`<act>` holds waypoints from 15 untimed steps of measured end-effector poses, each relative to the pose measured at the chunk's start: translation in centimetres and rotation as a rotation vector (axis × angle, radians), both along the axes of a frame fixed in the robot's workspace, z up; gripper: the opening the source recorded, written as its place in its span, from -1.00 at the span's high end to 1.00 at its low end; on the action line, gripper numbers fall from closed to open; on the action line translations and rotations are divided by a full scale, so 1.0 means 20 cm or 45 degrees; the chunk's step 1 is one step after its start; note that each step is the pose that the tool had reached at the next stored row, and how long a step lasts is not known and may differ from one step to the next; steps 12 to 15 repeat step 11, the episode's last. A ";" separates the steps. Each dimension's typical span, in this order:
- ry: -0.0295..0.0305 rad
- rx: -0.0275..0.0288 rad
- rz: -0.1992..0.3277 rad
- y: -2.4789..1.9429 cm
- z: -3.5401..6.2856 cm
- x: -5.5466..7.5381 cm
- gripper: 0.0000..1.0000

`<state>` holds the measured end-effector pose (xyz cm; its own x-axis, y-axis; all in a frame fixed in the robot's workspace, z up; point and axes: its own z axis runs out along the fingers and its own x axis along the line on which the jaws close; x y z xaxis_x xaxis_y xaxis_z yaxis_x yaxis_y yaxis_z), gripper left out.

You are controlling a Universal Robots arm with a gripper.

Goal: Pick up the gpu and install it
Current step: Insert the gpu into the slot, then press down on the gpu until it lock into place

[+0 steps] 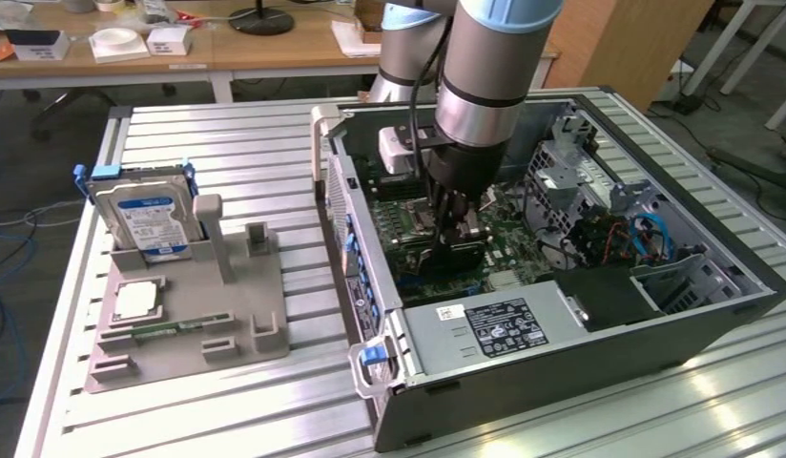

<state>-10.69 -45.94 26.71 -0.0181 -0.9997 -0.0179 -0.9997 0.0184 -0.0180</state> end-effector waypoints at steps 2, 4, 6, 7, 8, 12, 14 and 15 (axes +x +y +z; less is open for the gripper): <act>0.0000 0.0000 0.000 0.000 0.000 0.00 0.80; 0.0000 0.0000 0.000 0.000 0.000 0.00 0.80; 0.0000 0.0000 0.000 0.000 0.000 0.00 0.80; -0.0001 0.0000 0.000 0.000 0.000 0.00 0.80; 0.0000 0.0000 0.000 0.000 0.000 0.00 0.80; 0.0000 0.0000 0.000 0.000 0.000 0.00 0.80; 0.0000 0.0000 0.000 0.000 0.000 0.00 0.80; 0.0000 0.0000 0.000 0.000 0.000 0.00 0.80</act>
